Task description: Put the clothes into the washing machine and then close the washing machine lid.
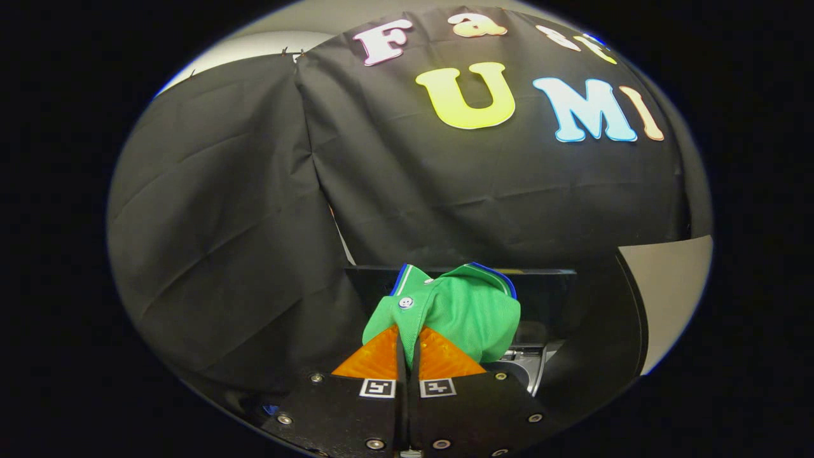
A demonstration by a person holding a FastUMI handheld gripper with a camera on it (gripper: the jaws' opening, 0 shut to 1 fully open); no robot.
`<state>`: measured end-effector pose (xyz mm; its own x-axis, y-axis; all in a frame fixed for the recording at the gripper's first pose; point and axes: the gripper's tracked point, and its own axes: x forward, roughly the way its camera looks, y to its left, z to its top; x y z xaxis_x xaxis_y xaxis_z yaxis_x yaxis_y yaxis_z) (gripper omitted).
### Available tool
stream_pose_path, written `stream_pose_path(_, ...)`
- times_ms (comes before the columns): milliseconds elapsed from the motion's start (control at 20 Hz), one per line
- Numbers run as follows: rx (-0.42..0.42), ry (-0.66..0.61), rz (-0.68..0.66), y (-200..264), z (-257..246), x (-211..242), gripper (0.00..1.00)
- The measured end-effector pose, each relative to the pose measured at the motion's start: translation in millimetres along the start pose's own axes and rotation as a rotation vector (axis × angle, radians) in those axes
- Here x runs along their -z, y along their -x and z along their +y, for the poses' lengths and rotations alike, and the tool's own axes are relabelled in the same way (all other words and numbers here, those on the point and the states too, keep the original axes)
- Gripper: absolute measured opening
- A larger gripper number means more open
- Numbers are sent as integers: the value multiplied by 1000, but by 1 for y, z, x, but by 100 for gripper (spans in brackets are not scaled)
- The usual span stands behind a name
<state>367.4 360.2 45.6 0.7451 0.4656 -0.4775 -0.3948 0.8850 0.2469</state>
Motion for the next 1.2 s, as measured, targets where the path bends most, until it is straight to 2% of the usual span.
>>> stream_pose_path(350,67,14,71,-34,-14,50,0)
stream_pose_path(1200,108,54,274,-74,-37,161,3)
